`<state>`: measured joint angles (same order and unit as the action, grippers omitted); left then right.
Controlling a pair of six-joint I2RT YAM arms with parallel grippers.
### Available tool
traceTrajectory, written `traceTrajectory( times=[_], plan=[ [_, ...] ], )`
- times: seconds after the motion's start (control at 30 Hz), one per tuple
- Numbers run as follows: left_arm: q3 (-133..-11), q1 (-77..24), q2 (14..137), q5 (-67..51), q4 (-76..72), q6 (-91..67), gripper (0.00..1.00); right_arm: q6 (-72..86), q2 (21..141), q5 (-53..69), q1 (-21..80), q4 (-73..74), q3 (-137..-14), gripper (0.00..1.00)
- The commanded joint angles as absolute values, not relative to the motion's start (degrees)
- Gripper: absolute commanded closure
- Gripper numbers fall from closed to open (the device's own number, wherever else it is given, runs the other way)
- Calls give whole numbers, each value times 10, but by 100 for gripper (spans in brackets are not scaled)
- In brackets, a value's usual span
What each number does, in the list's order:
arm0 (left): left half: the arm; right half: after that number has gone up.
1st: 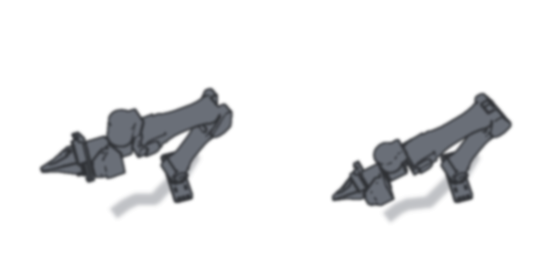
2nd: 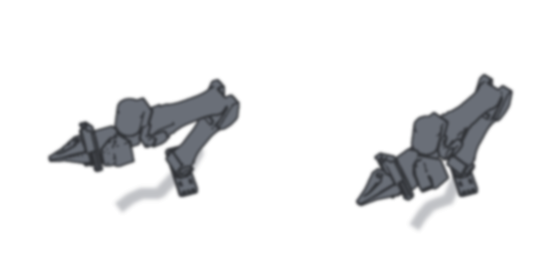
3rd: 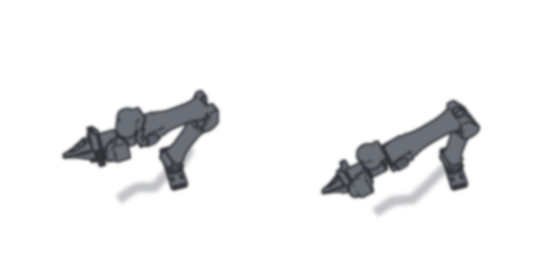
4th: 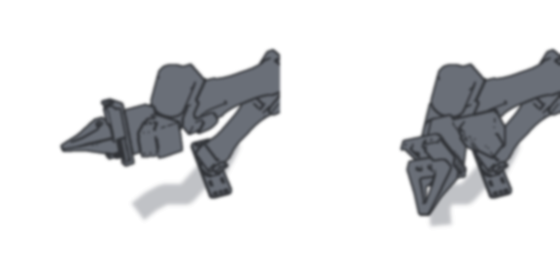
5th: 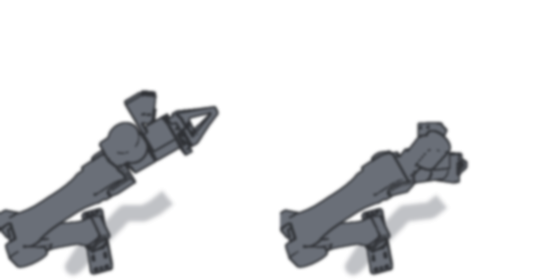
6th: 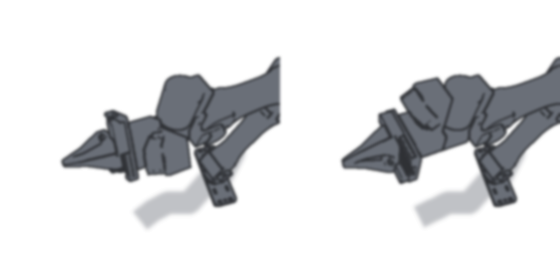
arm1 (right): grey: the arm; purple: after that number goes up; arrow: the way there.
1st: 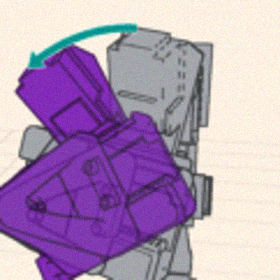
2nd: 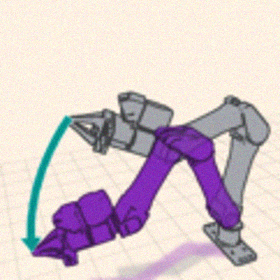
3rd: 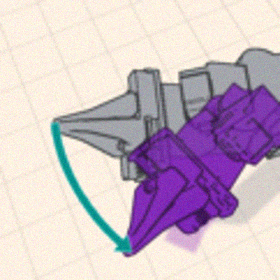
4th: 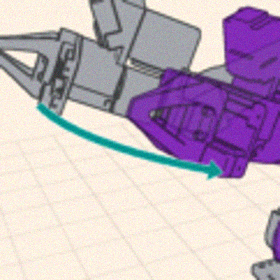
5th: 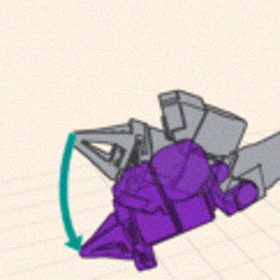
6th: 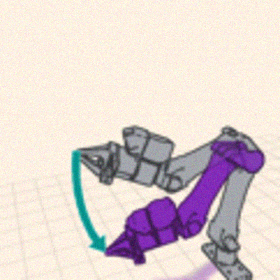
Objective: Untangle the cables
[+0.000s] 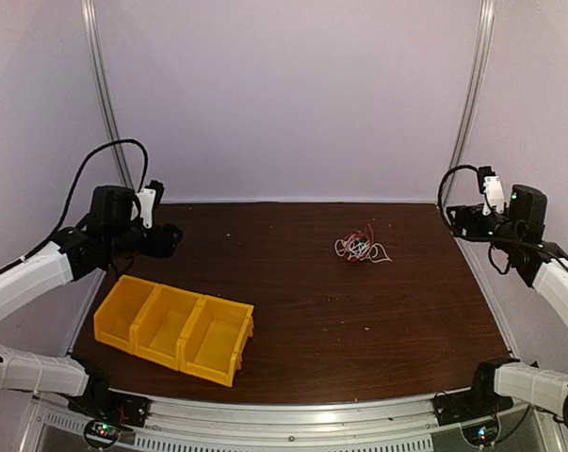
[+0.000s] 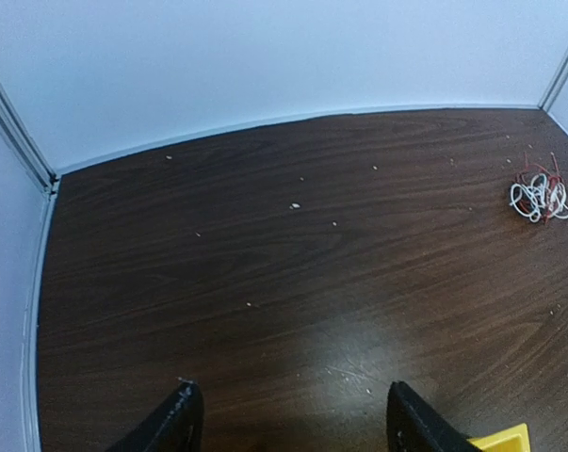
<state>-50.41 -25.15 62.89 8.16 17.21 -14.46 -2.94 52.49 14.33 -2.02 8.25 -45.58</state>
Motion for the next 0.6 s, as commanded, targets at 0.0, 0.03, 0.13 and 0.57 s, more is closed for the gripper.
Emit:
traceTrajectory(
  times=[0.0,0.03,0.13,0.57],
  plan=[
    [-475,-277,604,4,168,-179,33,-36,496,159,-27,51,-410,4],
    [-464,-287,599,-12,168,-190,34,-49,493,175,-29,52,-400,4],
    [-436,-322,586,-43,164,-225,36,-72,483,184,-32,47,-371,2],
    [-386,-556,612,28,216,-379,52,-142,452,251,-40,45,-320,0]
  ],
)
